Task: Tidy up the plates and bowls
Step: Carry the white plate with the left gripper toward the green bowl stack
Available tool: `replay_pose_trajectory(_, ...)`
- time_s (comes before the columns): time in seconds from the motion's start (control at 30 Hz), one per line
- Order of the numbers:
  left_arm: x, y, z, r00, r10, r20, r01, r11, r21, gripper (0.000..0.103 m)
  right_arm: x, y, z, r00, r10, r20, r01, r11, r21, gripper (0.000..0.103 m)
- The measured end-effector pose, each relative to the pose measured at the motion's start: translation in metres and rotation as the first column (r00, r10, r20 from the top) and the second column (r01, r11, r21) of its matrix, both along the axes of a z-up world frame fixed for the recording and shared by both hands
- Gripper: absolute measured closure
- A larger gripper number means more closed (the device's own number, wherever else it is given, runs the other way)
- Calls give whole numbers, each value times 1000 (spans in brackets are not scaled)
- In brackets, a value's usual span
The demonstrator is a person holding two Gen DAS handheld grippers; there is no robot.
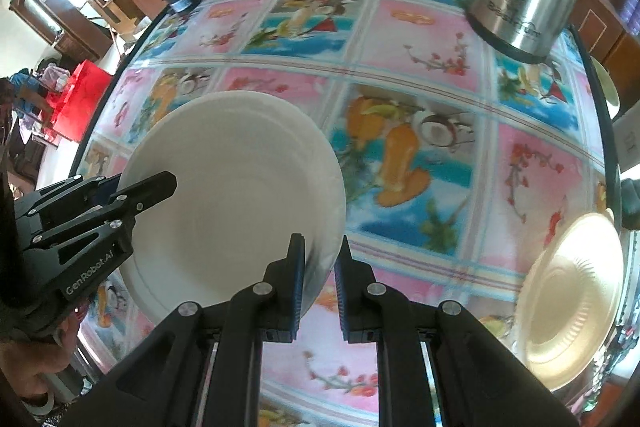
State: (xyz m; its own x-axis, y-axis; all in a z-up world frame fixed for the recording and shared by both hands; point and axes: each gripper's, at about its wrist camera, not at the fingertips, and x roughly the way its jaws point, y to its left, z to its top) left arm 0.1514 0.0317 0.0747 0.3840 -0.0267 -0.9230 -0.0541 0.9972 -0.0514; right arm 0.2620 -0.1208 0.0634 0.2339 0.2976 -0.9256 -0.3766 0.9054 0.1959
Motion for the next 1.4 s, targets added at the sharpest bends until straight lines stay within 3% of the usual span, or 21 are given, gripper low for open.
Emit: replay_pose_trajectory(1.4, -143, 169, 42, 991, 127, 41, -126, 991, -42, 85, -117, 164, 38, 988, 152, 20, -152, 988, 35, 88)
